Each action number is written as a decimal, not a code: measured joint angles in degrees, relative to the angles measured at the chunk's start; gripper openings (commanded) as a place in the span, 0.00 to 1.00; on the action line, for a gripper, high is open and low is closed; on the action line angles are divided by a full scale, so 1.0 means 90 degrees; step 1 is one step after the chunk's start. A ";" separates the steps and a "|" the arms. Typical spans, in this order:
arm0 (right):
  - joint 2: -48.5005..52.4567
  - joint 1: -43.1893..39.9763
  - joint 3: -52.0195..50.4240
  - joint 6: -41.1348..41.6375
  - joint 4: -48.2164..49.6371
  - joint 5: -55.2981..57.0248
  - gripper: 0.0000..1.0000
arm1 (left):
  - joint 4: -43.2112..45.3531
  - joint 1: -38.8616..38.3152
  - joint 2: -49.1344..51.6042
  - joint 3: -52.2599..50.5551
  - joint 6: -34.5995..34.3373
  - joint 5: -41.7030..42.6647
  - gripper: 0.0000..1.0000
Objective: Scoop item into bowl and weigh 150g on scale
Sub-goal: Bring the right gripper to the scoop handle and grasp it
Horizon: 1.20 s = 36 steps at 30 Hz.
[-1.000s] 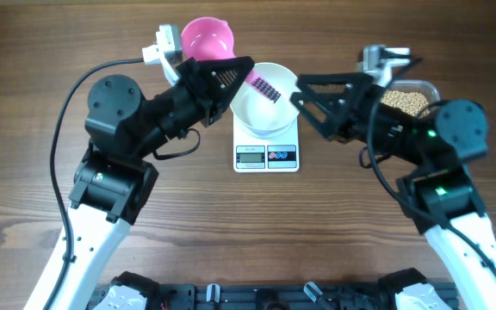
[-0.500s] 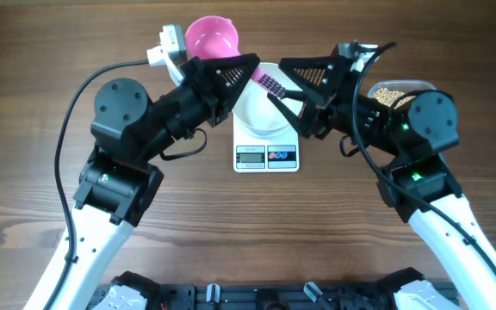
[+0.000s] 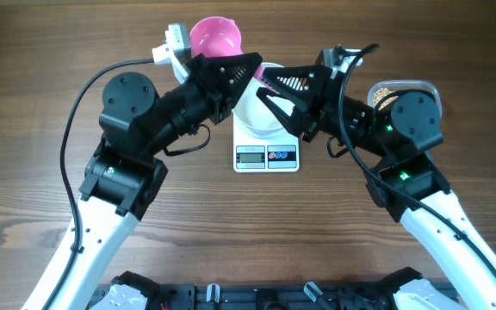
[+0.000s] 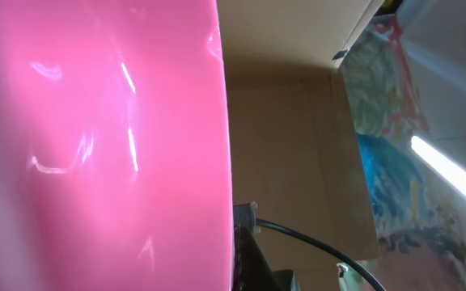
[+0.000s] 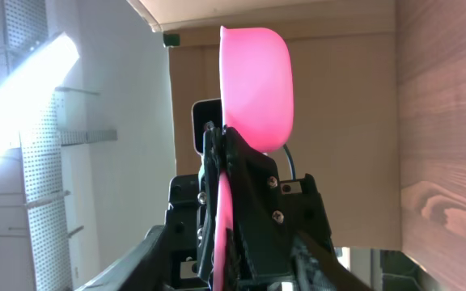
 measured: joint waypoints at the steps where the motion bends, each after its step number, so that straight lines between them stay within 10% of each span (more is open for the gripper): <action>1: 0.0002 0.0002 0.0000 -0.0002 0.0002 0.0019 0.41 | 0.0000 0.0000 0.0000 0.0000 0.0000 0.0000 0.04; 36: 0.0022 0.0002 0.0000 -0.0391 -0.0080 0.0488 0.27 | -0.0005 -0.0189 0.0245 0.0000 -0.0002 0.0002 0.04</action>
